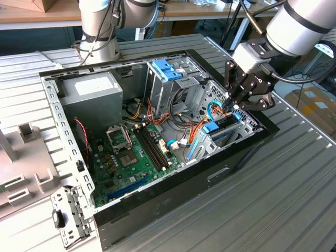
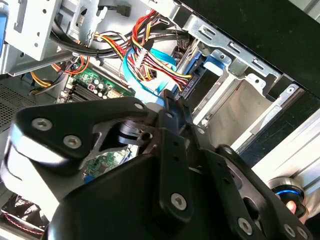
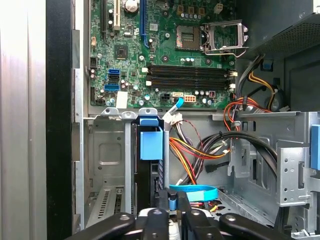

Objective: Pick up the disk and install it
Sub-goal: 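Insert the second disk wire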

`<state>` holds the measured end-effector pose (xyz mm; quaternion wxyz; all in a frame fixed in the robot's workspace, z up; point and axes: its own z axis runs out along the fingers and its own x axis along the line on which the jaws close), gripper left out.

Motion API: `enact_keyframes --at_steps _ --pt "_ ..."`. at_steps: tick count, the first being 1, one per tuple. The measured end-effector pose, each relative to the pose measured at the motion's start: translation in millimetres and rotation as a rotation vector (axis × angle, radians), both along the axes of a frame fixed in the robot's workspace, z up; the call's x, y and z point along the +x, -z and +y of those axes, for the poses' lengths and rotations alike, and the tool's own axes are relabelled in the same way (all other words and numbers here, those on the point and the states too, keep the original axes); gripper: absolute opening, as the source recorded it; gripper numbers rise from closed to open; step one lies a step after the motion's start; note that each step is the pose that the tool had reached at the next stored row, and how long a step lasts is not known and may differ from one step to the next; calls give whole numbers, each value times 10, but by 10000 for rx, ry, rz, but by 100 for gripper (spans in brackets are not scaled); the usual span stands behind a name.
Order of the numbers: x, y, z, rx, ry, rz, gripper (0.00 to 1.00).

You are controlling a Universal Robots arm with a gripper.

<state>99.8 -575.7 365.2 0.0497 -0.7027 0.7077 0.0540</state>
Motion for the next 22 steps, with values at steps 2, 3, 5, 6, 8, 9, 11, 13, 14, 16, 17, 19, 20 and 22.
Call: enact_keyframes --at_steps 2,3,5,6,8,9,11,13,14,16,17,19,20,22 --pt "0 0 0 0 0 0 16" --pt "0 0 0 0 0 0 16" --pt "0 0 -1 0 0 0 16" --pt "0 0 -1 0 0 0 16" --pt "0 0 -1 0 0 -1 16" --pt "0 0 -3 -1 0 0 16" --pt "0 2 -17 -1 1 0 16" --pt "-1 7 -48 0 1 0 16" --pt "-2 9 -59 -1 0 0 16" --pt "-2 14 -74 0 0 0 16" --pt "-2 18 -84 0 0 0 16" --pt "-2 21 -92 0 1 0 16" --pt "-2 25 -98 1 0 -1 16" --pt "-2 29 -107 0 0 0 16"
